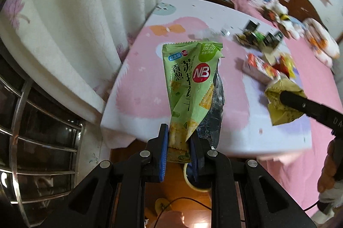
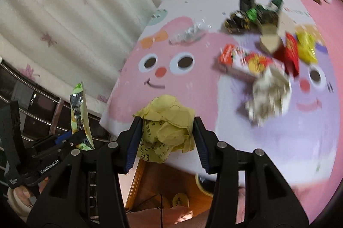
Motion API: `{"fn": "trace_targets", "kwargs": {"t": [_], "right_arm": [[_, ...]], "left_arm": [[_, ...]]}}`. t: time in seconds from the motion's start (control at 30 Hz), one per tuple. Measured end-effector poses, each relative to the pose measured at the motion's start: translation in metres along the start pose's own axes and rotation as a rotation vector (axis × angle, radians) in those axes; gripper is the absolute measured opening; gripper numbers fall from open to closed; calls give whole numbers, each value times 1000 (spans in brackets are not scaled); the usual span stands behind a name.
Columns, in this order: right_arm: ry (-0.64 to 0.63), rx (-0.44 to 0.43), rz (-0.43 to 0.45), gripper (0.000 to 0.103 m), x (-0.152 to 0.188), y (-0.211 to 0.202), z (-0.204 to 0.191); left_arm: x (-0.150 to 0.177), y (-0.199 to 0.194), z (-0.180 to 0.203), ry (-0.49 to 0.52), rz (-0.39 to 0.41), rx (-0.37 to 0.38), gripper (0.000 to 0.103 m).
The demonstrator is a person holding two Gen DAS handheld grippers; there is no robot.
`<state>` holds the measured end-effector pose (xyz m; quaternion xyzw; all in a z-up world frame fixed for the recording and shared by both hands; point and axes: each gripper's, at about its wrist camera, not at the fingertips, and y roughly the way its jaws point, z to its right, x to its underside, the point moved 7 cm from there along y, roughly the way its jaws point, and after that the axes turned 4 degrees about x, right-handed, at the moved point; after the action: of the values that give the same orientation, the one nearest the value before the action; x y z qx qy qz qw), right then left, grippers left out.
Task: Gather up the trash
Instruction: 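Carry the wrapper and yellow paper over the blue bin and release both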
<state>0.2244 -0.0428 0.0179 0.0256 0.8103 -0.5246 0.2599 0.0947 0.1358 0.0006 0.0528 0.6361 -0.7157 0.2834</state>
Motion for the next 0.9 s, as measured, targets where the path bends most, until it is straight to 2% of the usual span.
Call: {"fn": "trace_targets", "kwargs": {"t": [0.3, 0.47, 0.67, 0.9], "right_arm": [[67, 149, -33, 44, 118, -7, -16], [114, 213, -101, 44, 173, 2, 0], [225, 223, -183, 44, 233, 23, 33], [378, 205, -270, 44, 312, 88, 87]], "left_arm": [[77, 4, -10, 160, -67, 86, 18], [129, 30, 6, 217, -163, 142, 18], [180, 71, 29, 285, -295, 155, 18], [230, 144, 56, 335, -408, 140, 18]]}}
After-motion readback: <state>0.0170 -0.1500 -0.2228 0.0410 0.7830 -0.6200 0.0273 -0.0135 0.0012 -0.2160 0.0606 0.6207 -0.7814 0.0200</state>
